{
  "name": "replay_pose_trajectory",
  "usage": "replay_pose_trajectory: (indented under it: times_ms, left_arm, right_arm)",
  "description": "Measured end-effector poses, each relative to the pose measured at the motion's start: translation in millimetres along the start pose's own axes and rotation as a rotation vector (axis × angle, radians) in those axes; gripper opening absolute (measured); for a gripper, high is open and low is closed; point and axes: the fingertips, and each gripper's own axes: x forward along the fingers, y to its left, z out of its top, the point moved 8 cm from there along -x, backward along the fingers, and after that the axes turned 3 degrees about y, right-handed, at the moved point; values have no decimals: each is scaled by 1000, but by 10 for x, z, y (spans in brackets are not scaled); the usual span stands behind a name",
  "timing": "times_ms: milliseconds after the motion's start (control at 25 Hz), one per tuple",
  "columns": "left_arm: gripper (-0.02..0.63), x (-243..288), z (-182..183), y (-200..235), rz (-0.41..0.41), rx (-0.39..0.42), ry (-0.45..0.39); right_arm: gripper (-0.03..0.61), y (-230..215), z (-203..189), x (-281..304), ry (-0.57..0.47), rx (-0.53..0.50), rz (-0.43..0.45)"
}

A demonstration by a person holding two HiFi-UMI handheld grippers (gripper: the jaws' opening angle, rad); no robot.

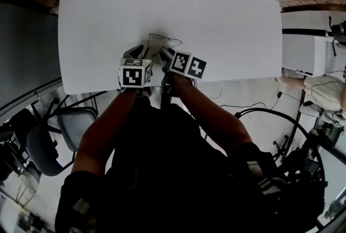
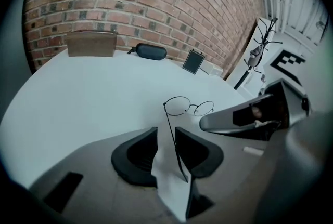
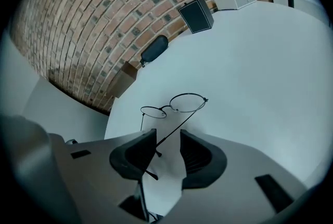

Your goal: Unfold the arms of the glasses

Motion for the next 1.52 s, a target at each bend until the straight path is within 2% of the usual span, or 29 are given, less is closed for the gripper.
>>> replay_pose_trajectory:
  times_ms: [240,400,640,800,1040,1200,1280,1360,1520]
  left_arm:
    - [77,-4,25,59,10,-31,-16]
    - [75,-26,41,129,53,-49,-28]
    - [46,-60,19,130,63,-57,-30]
    - [41,-67,10,144,69,-74,-35]
    - [43,-29,57,168,65,-40,-40]
    - [43,-1,118,165,58,14,-41]
    - [62,3,136,141,39,30,-48]
    - [120,-8,121,141,31,14,-54]
    - [133,-67,92,118,37,13,-75]
  right_arm:
    - [124,-109,21,-70,22,-28,8]
    - [120,-177,37,-132,43,-120,9]
    - [76,-234,96,-169,65,-195,31]
    - [57,-222,209,-150,69,-317,23]
    - [57,-140,402,-82,72,-451,14]
    - [57,-134,497,-41,41,-556,-14]
    - [57,-127,513,-35,25,-618,-29]
    - [57,-95,501,-32,22,-668,-35]
    - [72,-23,497,-99,7,-700,-13]
